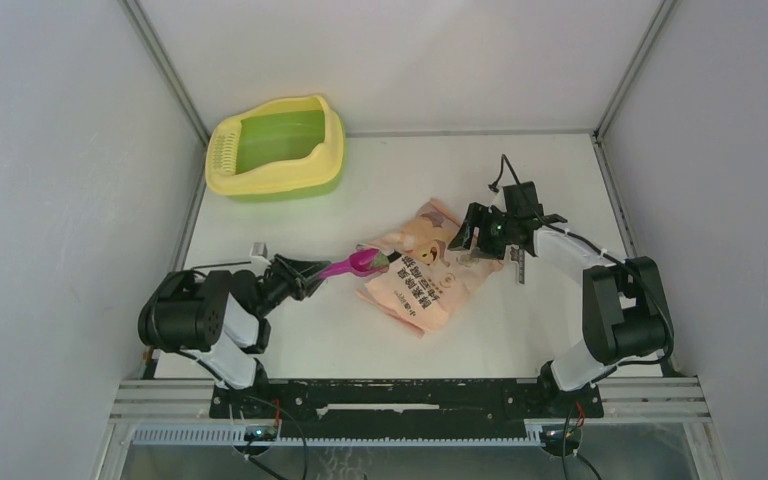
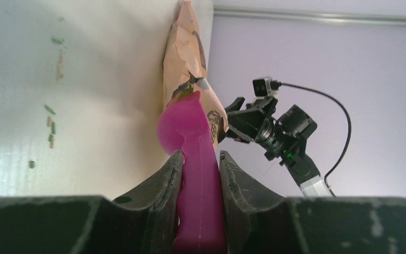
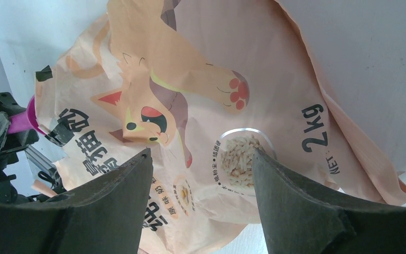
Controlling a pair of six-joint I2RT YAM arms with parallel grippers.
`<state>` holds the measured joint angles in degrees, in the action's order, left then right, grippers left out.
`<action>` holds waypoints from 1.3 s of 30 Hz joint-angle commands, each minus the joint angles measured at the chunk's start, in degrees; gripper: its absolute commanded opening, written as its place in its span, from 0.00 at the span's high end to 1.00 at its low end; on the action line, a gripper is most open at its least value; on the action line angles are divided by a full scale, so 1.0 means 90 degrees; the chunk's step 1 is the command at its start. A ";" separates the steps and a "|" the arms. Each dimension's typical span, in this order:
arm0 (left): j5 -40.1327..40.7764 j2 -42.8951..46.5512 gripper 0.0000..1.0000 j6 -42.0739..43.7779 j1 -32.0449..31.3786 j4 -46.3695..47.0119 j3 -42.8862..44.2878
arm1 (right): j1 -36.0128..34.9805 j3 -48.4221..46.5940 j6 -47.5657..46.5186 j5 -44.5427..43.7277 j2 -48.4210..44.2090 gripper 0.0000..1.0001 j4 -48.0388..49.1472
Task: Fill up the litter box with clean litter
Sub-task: 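Scoop the cat litter from the cat litter bag.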
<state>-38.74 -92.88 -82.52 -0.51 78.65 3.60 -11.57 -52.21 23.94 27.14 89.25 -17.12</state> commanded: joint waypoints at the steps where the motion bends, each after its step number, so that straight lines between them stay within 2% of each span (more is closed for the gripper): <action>1: -0.0022 0.0089 1.00 0.0033 0.0478 0.0538 -0.0153 | 0.0081 -0.0127 0.0008 0.0071 -0.0084 0.25 0.0107; 8: -0.0470 0.0567 1.00 -0.0012 0.1090 0.0548 -0.0714 | 0.0095 -0.0127 0.0027 0.0109 -0.0029 0.25 0.0155; 25: -0.0659 0.1223 1.00 -0.0215 0.1163 0.0541 -0.1212 | 0.0021 -0.0126 0.0033 0.0081 -0.0069 0.25 0.0135; 39: -0.0745 0.1107 1.00 0.0034 0.1165 0.0538 -0.1553 | -0.0032 -0.0264 0.0035 0.0045 -0.0048 0.25 0.0028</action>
<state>-43.97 -83.64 -82.98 9.52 79.07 0.47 -11.40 -52.25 23.94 27.51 89.30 -17.32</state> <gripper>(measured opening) 0.327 0.756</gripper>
